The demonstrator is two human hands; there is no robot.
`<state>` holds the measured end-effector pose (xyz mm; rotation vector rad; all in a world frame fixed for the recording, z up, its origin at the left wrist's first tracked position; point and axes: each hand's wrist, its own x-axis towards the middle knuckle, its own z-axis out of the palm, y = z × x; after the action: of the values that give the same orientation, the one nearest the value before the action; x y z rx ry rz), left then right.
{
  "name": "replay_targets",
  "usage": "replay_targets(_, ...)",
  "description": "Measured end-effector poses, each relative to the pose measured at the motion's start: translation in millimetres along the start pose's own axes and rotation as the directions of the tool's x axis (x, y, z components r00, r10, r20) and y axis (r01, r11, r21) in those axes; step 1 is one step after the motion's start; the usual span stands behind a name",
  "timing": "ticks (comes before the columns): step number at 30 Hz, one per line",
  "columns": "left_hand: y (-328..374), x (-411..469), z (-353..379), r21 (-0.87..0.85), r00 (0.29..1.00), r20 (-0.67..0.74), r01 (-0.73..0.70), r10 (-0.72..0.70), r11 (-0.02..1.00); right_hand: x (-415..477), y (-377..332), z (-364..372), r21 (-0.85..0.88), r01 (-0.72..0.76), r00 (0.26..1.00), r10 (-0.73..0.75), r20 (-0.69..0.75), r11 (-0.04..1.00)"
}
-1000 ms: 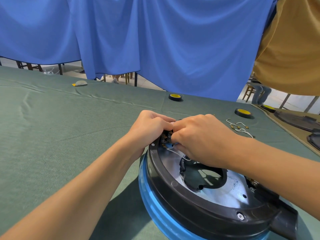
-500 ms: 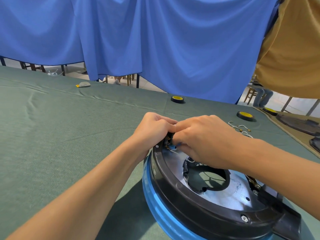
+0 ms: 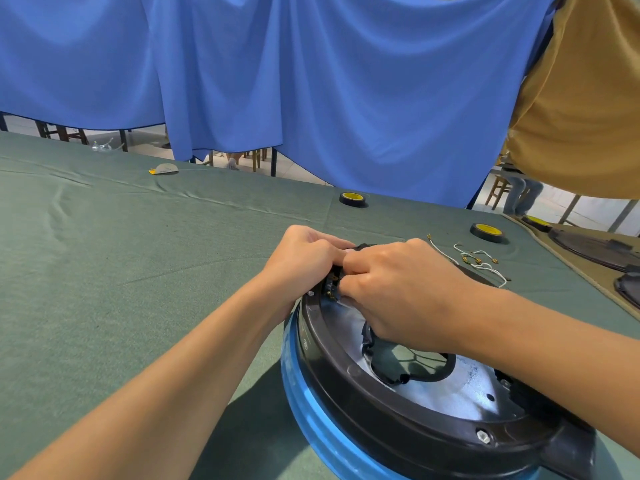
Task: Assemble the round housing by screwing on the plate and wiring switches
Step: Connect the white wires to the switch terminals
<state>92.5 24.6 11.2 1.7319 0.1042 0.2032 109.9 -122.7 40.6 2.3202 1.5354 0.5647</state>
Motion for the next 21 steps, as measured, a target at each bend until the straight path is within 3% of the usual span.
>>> replay_targets(5,-2,3,-3,-0.006,1.0,0.006,0.014,-0.014,1.0,-1,1,-3,0.059,-0.032,0.997,0.036,-0.071,0.998)
replay_targets(8,-5,6,-2,-0.032,1.0,-0.004,0.028,-0.028,0.999,-8,19,-11,0.209,-0.12,0.97,0.159,-0.181,0.971)
replay_targets(13,-6,10,-3,0.026,0.999,-0.033,0.038,-0.037,0.999,-44,58,-2,0.465,-0.286,0.851,0.445,-0.279,0.838)
replay_targets(21,-5,10,-5,0.057,0.999,0.005,0.032,-0.032,0.998,-81,98,43,0.711,-0.492,0.627,0.771,-0.111,0.502)
